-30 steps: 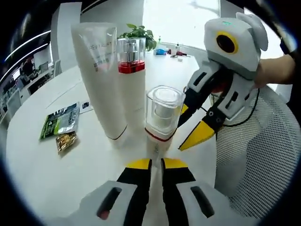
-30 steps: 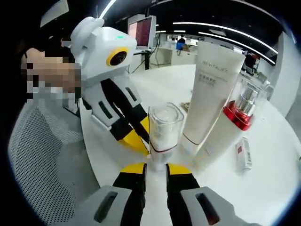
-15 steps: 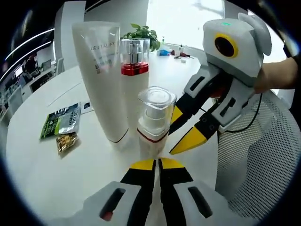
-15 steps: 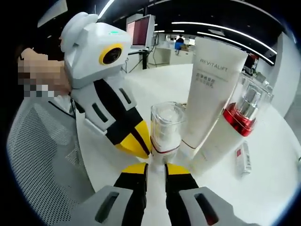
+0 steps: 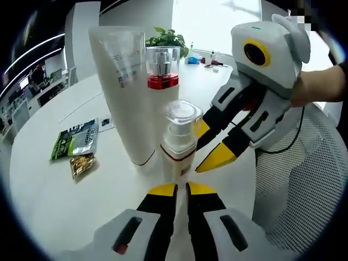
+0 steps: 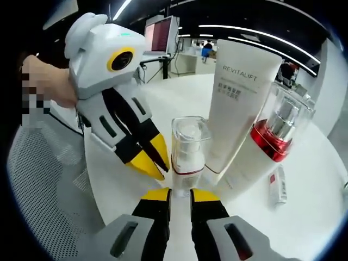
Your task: Arrange the skincare products in the storage area until every visible bottle or jar stands upright without overlapping.
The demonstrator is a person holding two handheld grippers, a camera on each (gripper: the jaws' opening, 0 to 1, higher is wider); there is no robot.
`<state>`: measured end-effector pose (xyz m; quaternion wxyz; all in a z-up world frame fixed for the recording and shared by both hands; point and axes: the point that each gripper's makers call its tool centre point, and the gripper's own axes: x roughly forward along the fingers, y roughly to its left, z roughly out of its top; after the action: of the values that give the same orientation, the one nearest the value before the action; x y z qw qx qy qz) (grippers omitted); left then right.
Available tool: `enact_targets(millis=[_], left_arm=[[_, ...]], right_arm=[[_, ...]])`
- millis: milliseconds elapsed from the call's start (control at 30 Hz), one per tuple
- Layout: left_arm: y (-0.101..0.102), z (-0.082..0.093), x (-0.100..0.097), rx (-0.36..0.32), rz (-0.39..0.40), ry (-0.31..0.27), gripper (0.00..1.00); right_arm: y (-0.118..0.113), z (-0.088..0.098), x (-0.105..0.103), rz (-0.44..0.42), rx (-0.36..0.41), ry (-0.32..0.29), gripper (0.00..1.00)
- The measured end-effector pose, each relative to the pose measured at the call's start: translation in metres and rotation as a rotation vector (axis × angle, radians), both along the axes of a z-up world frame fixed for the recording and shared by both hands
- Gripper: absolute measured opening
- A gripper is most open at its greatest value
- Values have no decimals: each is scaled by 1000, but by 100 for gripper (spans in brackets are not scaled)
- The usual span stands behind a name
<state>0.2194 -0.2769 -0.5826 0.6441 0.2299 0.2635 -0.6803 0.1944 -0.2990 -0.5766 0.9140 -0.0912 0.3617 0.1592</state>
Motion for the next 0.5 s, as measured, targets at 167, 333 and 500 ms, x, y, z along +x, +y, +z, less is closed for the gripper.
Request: enact_targets(millis=[167, 333, 500], left_arm=[[-4, 2, 1, -20, -13, 1, 16], [-11, 5, -6, -30, -31, 3, 14], [-10, 4, -9, -29, -46, 6, 13]], right_arm=[[1, -1, 2, -1, 5, -1, 5], [-1, 0, 5, 2, -1, -3, 5], [-6, 1, 10, 2, -16, -6, 5]])
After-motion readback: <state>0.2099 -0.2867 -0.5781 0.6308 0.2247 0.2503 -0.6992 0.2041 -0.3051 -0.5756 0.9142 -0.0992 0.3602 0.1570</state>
